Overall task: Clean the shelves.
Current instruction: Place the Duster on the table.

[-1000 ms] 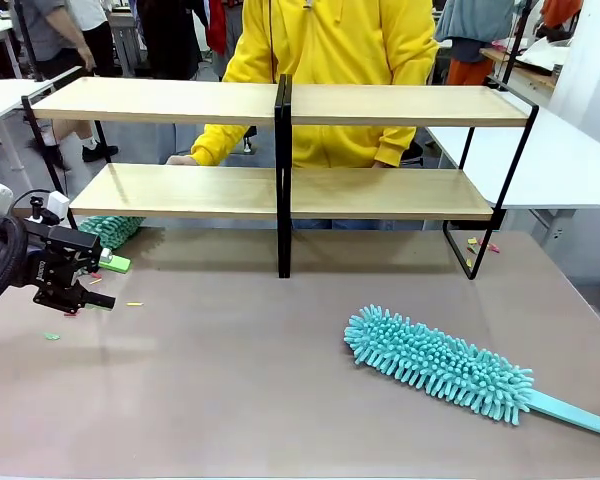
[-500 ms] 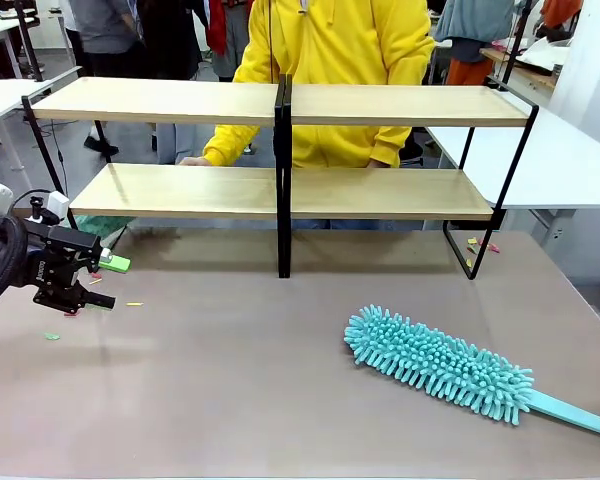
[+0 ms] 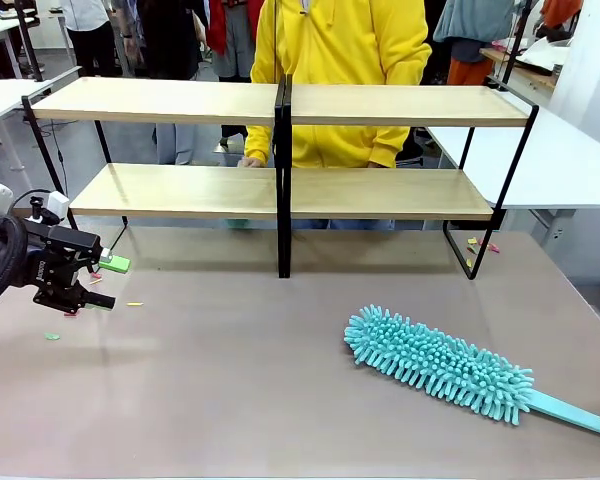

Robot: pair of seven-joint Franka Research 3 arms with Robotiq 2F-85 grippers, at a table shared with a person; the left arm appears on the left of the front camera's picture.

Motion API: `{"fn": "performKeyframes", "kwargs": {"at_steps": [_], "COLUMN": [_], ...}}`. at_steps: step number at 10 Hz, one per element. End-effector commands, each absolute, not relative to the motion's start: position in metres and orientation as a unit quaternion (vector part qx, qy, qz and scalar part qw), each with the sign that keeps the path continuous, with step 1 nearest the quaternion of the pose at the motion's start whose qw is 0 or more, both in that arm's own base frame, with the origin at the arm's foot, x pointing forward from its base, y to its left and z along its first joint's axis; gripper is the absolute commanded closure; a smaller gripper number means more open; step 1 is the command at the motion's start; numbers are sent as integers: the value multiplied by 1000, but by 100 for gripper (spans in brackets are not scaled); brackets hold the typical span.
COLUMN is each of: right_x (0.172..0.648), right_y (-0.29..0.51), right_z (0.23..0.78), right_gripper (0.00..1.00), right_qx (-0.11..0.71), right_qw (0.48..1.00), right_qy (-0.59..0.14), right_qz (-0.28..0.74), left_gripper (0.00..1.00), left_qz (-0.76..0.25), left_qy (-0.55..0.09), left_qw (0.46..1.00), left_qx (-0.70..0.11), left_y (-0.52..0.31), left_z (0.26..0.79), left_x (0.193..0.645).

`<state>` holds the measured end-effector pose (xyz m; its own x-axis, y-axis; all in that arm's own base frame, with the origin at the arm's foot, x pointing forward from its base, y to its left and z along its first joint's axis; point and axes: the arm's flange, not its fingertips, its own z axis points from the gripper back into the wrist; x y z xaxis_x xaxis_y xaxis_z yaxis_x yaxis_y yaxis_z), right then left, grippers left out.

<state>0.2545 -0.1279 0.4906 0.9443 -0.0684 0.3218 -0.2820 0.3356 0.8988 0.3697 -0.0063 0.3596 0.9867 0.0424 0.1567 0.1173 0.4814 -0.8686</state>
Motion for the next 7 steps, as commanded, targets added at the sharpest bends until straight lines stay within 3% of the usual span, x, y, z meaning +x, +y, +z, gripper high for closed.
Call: {"fn": "performKeyframes", "kwargs": {"at_steps": [1, 7], "right_x": [257, 257], "right_y": [-127, -127], "right_z": [493, 493], "right_gripper": [0, 0], "right_qx": [576, 576], "right_qw": [798, 798], "right_qy": [-166, -166], "right_qz": [68, 68], "left_gripper": [0, 0], "left_qz": [-17, -17], "left_qy": [-84, -84], "left_qw": [850, 850], "left_qx": [-520, -520], "left_y": [-10, -10], "left_z": [360, 360], "left_x": [367, 367]}}
